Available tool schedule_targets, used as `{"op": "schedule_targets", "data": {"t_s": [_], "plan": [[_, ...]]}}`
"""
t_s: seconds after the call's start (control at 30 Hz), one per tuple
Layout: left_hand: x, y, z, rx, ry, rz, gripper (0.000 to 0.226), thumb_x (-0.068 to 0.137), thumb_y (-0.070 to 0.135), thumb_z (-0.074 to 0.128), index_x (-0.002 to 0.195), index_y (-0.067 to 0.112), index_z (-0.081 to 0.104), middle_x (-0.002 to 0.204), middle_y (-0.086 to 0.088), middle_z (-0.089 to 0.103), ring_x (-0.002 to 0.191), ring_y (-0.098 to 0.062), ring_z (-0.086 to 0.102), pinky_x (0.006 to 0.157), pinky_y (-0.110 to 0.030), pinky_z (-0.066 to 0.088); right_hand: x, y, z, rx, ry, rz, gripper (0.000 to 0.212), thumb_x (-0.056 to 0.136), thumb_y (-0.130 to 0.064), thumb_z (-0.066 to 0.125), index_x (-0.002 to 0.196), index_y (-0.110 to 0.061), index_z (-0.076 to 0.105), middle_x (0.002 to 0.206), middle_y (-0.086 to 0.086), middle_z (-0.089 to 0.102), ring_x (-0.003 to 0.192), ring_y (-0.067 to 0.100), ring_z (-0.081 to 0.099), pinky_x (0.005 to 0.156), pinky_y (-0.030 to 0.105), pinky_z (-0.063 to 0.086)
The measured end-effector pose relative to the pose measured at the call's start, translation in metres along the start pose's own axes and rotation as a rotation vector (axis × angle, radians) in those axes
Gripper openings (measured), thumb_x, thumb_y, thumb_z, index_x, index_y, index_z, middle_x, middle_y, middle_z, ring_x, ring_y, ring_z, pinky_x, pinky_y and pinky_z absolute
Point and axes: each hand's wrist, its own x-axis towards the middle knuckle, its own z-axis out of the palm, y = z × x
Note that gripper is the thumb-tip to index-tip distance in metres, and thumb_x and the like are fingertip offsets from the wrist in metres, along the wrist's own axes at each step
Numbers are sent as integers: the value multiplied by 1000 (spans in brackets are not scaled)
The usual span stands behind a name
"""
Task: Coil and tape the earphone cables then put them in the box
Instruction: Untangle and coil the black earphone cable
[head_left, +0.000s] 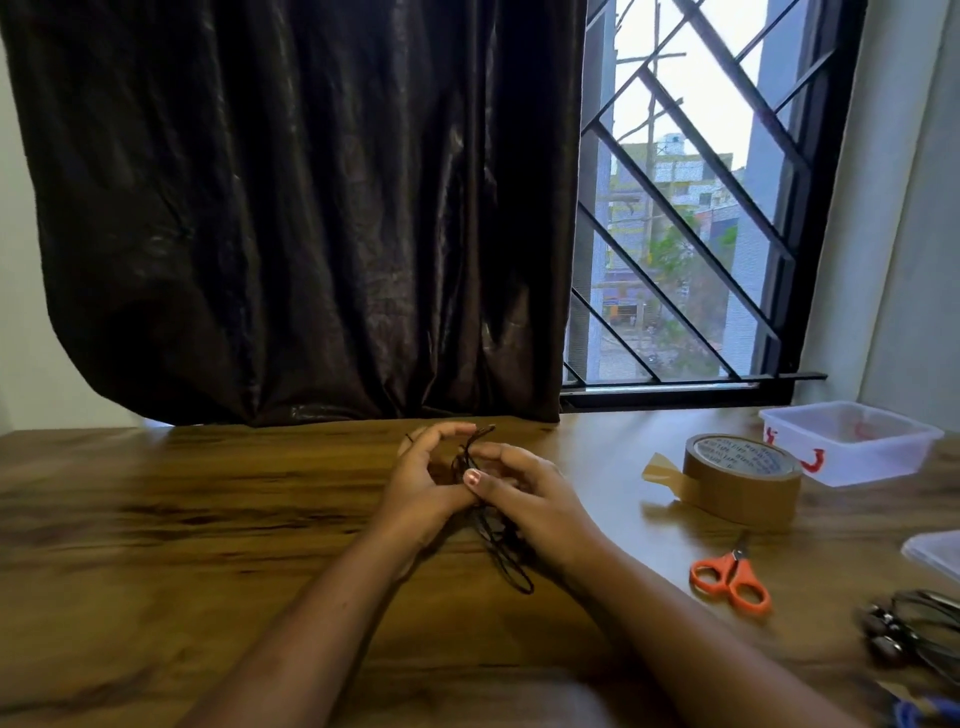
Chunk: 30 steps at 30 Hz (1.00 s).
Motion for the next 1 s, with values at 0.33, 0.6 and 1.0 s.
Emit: {"op": "schedule_targets", "data": {"t_s": [0.33,0.6,1.0], "plan": [[-1,1,2,-9,70,-10,38,83,-6,60,95,30,61,106,2,62,93,-20,66,80,-42,57,6,3,-9,103,263,58,101,86,11,51,145,-54,1,92,6,68,72,23,61,76,51,56],[1,11,-6,-298,169,-107,40,84,-12,57,106,21,63,99,2,63,89,-14,63,63,-24,57,6,-7,-18,117,251,244,36,92,5,43,112,-18,62,81,7,63,63,16,52,46,23,37],[-3,16,-3,-384,-41,-94,66,82,-23,38,120,28,57,136,12,48,94,-16,65,49,-19,51,-1,-20,-15,138,-200,192,43,79,-11,72,121,-15,59,83,0,68,70,11,65,64,23,53]]}}
